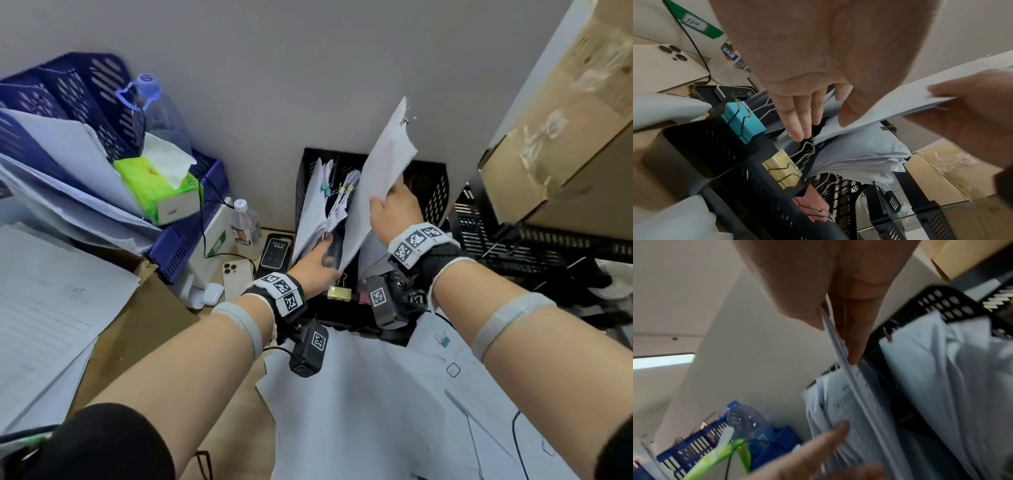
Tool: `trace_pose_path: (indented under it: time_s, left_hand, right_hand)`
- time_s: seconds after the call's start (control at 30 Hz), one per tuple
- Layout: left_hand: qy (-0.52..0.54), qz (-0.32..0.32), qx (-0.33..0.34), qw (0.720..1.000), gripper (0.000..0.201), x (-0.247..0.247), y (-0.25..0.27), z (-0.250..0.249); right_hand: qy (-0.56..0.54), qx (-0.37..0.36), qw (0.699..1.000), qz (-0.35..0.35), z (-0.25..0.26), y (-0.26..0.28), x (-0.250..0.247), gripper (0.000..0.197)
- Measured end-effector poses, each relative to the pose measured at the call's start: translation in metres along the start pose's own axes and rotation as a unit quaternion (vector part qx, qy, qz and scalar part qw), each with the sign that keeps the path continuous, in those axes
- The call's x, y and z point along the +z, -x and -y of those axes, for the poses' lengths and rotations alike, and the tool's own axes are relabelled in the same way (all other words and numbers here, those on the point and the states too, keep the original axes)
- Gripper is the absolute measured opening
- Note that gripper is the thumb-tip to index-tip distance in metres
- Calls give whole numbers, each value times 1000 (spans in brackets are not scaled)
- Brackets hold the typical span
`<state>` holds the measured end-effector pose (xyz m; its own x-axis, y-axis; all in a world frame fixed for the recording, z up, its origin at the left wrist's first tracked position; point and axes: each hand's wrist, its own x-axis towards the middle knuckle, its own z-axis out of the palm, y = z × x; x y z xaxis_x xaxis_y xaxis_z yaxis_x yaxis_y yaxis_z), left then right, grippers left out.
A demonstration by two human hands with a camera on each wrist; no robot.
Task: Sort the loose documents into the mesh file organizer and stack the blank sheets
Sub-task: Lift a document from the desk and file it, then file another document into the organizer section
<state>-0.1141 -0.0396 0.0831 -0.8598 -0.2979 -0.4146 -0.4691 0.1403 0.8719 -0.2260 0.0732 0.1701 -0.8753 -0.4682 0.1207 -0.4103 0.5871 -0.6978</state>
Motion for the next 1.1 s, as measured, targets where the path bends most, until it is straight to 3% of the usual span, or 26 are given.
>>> trace_pose_path:
  time_s: [0.13, 0.27, 0.4, 0.53, 0.6, 0.7, 0.83, 1.0, 1.1]
  left_hand:
    - [-8, -10, -8, 1000, 67, 0, -1, 4]
    - [-7, -14, -12, 1000, 64, -1, -6, 8]
    - [4, -1, -21, 1000, 56, 1, -6, 14]
    - [3, -11, -32, 999, 32, 4, -3, 18]
    - [8, -6, -33, 999, 24, 8, -1, 20]
    - [16, 12, -27, 999, 16, 17, 5, 21]
    - [22, 79, -7, 997, 14, 42, 12, 25]
    - [17, 164, -12, 986, 23, 94, 12, 31]
    - [-12, 203, -24, 979, 24, 136, 6, 36]
  right_hand:
    - [61, 27, 994, 92, -25, -4, 32, 14]
    - [64, 51, 987, 140, -31, -3, 35, 14]
    - [85, -3, 992, 95, -29, -5, 36, 23]
    - [128, -46, 986, 97, -29, 2, 37, 22]
    - [97, -41, 989, 107, -35, 8, 38, 21]
    - [-15, 9, 995, 100, -49, 25, 36, 29]
    - [-90, 99, 990, 44, -80, 54, 23, 11]
    - [-94, 217, 972, -10, -148, 104, -3, 16]
    - [-43, 306, 951, 10, -204, 138, -18, 15]
